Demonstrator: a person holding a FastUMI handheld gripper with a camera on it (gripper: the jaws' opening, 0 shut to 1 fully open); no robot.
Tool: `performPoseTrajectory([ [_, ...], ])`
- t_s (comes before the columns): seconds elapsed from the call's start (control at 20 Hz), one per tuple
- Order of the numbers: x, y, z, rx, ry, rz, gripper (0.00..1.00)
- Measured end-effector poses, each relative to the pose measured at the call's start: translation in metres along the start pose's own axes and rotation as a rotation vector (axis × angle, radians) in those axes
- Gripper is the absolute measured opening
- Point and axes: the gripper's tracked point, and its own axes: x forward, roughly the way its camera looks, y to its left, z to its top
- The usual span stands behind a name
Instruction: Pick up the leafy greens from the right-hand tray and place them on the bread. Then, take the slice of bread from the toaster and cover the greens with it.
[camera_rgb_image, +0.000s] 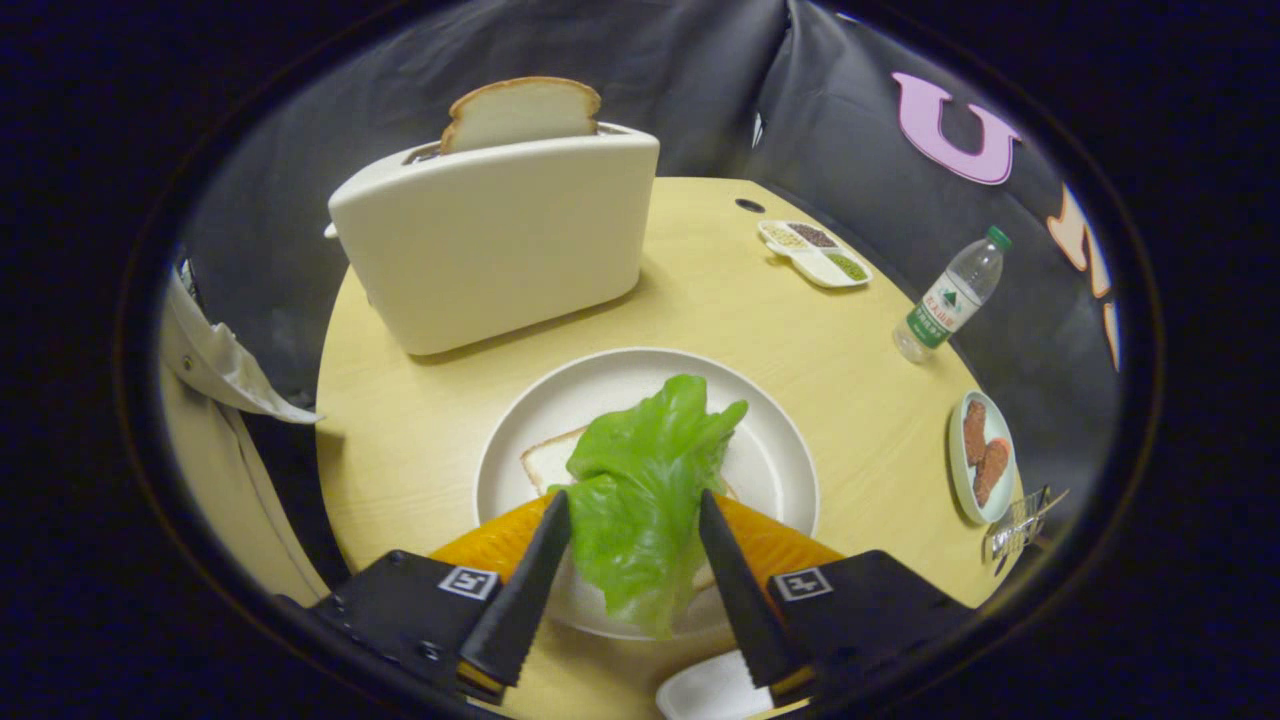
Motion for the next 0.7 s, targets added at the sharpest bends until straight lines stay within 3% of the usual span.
performPoseTrajectory([
  [0.1, -0.002, -0.001, 0.004, 0.003, -0.008, -0.011, 0.97],
  [0.2, -0.004, -0.002, 0.008, 0.018, -0.014, -0.019, 1.0],
  [0.7, -0.047, 0.001, 0.094, 0.108, -0.146, -0.036, 1.0],
])
